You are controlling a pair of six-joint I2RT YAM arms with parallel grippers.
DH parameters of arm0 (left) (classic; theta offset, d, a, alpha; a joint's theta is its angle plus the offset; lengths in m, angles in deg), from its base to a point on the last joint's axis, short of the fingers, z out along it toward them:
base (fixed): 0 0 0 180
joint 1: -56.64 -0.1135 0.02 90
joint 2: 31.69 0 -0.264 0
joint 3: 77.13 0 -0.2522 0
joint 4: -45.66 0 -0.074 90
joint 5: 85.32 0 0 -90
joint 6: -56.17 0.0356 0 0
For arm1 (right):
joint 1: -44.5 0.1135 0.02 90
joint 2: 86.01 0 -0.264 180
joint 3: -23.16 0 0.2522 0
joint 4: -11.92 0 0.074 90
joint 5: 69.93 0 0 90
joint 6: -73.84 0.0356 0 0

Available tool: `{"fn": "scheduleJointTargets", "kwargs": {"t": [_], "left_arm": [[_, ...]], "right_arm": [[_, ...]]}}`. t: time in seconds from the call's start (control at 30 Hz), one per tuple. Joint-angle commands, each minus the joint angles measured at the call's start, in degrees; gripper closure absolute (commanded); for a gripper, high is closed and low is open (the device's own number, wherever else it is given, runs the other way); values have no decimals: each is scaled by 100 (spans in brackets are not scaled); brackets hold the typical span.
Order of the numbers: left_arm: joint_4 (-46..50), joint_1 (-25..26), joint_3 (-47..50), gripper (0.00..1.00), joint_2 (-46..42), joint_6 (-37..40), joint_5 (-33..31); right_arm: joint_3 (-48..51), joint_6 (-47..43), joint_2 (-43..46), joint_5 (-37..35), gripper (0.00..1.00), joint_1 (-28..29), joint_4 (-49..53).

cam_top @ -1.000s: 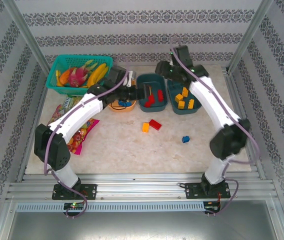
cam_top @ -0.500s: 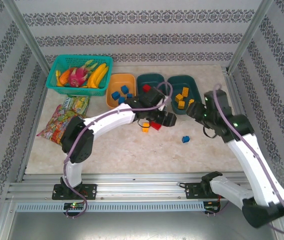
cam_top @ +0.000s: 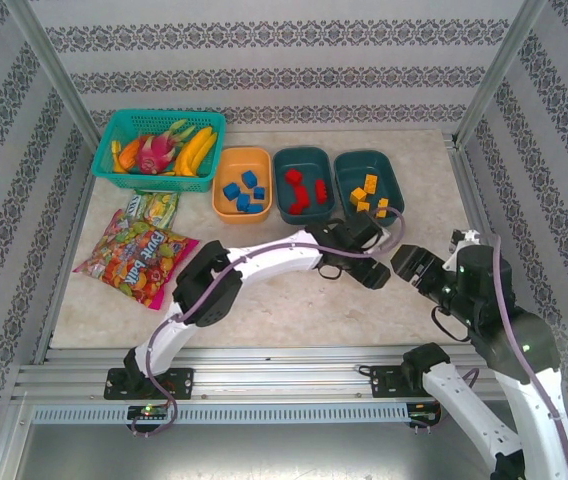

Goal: Sort the legos into containers by color

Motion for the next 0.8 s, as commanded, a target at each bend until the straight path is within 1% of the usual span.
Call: {"fn": "scheduleJointTargets", "kwargs": {"t": [0.0,0.13,0.27,0.43,0.5,0.57,0.6,0.73,0.77], "left_arm": [[283,165,-347,18,287,411,-432],[346,246,-521,21,575,356,-468],[454,306,-728,28,822,253,-529],[674,337,-1087,46,1122,194,-621],[722,345,-1157,55,1171,185,-650],[774,354,-1188,61,1163,170,-725],[801,355,-1201,64,1155,169,-758],[870,350,-1275,67,1008,140,-903],[874,345,-1283,69,924,111,-956]], "right_arm": [[-6,129,97,279,25,-63,456],[-36,167,254,148,24,-64,742],[-60,162,217,184,24,-64,786],[-3,182,286,205,24,-64,805],[6,183,294,203,24,-60,806],[-3,175,298,198,24,-64,814],[-11,167,306,190,24,-64,824],[-4,134,309,213,24,-64,791],[-12,125,295,233,24,-64,765]]}}
